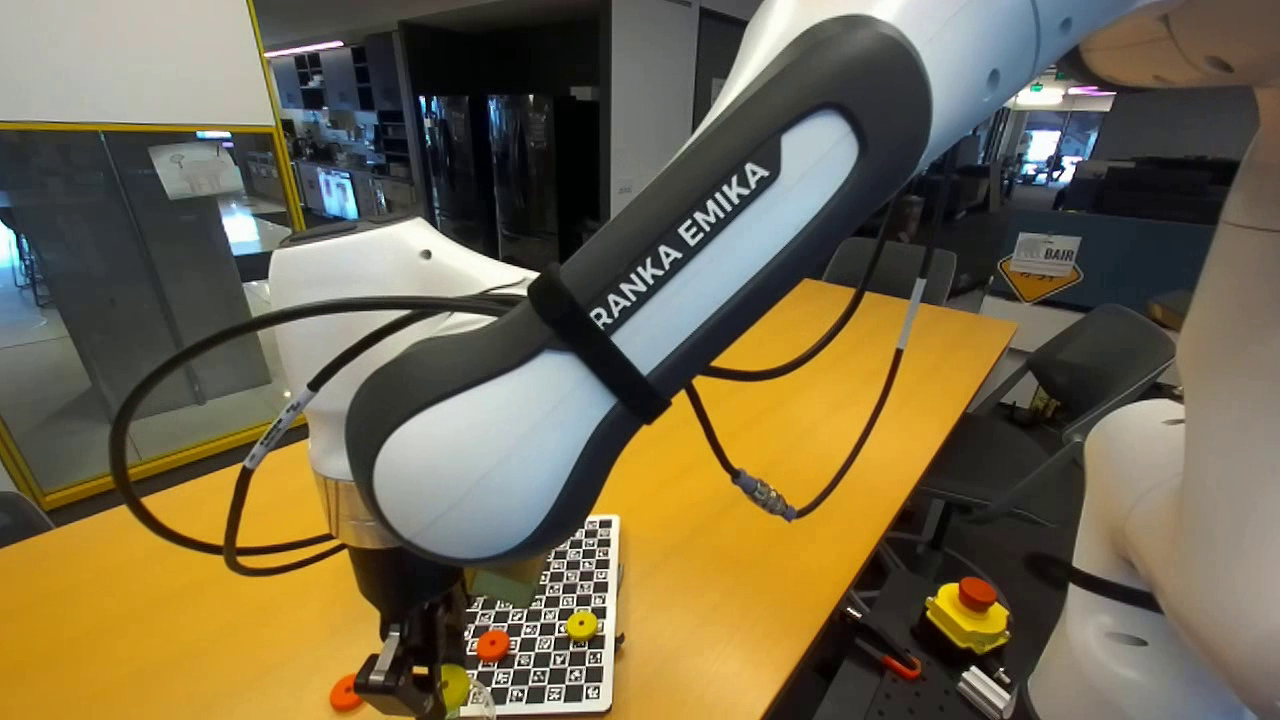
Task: Put the yellow rings in the clear cup and the orange rings in the white cups
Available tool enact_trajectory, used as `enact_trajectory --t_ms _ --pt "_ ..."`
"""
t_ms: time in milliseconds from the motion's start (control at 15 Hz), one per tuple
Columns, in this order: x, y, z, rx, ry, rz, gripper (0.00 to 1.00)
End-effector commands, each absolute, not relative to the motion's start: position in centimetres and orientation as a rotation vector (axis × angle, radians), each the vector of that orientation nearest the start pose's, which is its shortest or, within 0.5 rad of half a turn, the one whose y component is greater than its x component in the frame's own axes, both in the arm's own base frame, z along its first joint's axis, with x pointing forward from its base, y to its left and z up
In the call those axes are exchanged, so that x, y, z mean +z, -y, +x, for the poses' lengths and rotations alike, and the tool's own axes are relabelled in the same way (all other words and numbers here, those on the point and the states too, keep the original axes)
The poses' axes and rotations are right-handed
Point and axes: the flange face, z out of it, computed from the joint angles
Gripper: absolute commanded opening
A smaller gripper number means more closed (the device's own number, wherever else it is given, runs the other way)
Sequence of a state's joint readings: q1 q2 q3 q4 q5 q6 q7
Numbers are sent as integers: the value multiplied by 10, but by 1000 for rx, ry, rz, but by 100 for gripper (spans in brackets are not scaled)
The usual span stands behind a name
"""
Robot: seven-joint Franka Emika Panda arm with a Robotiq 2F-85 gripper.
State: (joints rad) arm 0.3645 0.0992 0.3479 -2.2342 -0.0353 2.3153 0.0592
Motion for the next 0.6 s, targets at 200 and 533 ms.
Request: enact_trajectory --t_ms 200,533 --pt "335 -352 403 -16 1072 -2916 19" --pt "328 -352 408 20 1088 -2888 19"
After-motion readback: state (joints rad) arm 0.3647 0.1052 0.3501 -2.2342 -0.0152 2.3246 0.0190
